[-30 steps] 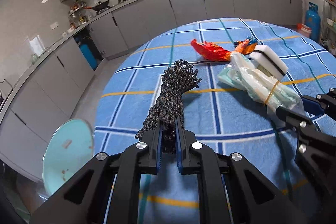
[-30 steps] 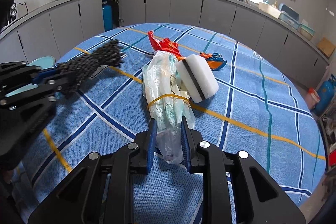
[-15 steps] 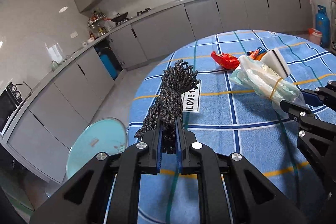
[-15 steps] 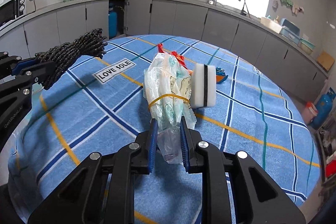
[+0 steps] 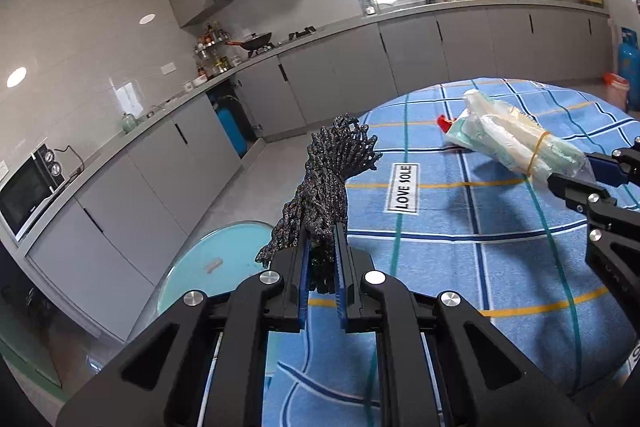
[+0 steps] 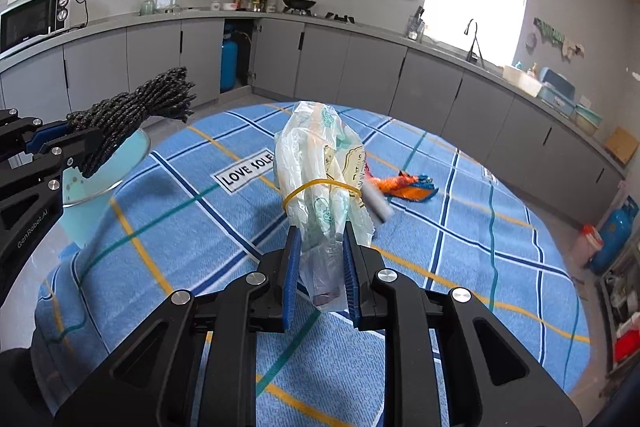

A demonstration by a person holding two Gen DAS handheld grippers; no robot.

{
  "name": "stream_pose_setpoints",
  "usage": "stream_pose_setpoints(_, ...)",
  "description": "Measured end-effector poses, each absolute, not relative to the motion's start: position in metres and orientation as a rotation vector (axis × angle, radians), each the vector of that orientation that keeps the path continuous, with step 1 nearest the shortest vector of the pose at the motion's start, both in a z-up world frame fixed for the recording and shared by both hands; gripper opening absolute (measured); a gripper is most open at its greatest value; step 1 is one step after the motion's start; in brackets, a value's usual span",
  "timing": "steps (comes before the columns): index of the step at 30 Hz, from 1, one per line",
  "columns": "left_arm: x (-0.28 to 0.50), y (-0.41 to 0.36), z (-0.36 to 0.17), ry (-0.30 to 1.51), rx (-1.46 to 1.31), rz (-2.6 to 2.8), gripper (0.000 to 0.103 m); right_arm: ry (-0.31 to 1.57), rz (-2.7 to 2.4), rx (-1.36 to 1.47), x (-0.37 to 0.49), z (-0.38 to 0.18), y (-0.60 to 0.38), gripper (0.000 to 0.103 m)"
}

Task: Collect trash
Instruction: 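Carry the black rope and clear bag bundle over the light-blue bin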

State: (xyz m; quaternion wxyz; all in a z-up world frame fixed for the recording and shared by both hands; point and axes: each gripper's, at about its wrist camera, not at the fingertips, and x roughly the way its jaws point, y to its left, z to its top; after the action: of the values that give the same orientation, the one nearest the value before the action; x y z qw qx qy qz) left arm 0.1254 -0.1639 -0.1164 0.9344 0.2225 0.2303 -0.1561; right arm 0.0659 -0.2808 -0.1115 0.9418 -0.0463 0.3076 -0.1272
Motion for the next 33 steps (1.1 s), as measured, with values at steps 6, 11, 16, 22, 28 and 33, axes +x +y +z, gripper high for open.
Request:
stream_pose_setpoints(6, 0.126, -0.149, -0.110, 0.459, 0.440, -0.288, 0.010, 0.613, -0.251, -0.111, 0.067, -0.107, -0.274, 0.021)
stream_pose_setpoints(11, 0.126, -0.140, -0.106, 0.452, 0.420, -0.265, 0.010, 0.604, -0.235, -0.124, 0.069, -0.104, -0.268, 0.021)
stream_pose_setpoints(16, 0.125, -0.135, -0.105, 0.434, 0.420, -0.231, 0.010, 0.595, -0.231, -0.158, 0.072, -0.101, -0.262, 0.021)
stream_pose_setpoints(22, 0.128, -0.128, -0.102, 0.432, 0.414, -0.212, 0.010, 0.588, -0.225, -0.196, 0.077, -0.099, -0.249, 0.021)
stream_pose_setpoints(28, 0.137, -0.115, -0.101, 0.440, 0.405, -0.178, 0.011, 0.572, -0.206, -0.210, 0.082, -0.093, -0.242, 0.021)
stream_pose_setpoints(33, 0.146, -0.104, -0.100, 0.446, 0.396, -0.141, 0.011, 0.558, -0.186, -0.215, 0.090, -0.085, -0.234, 0.021)
